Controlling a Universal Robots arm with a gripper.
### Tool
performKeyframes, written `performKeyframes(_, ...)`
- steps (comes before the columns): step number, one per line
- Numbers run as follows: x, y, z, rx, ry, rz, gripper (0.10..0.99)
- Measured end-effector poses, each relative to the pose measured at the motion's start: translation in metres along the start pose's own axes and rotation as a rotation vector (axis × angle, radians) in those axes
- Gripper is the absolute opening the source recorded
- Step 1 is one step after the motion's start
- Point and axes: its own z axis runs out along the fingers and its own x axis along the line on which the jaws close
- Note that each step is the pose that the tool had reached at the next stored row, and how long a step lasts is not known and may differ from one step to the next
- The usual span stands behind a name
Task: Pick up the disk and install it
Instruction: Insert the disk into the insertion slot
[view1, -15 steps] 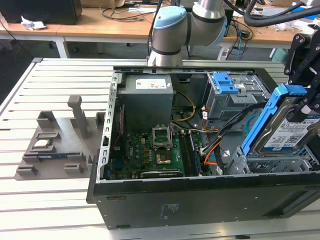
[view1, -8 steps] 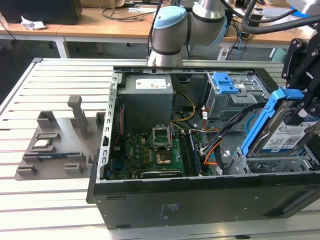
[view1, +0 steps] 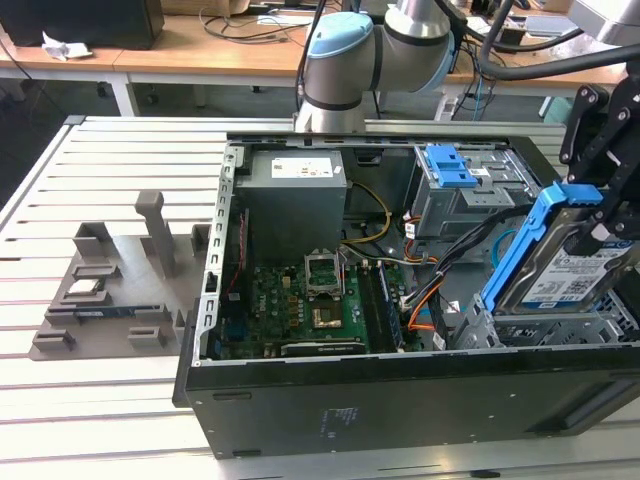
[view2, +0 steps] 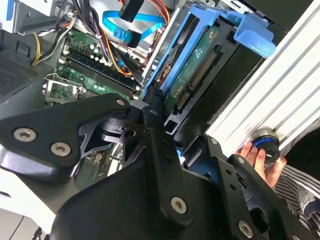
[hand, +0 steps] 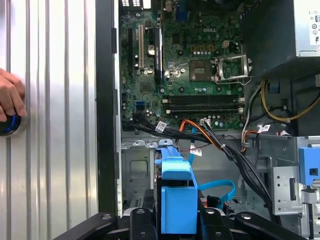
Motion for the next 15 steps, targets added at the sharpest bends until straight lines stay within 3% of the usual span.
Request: performKeyframes(15, 0.0001, -0.0006, 0.0115, 0.0, 0.0, 0.0, 0.365)
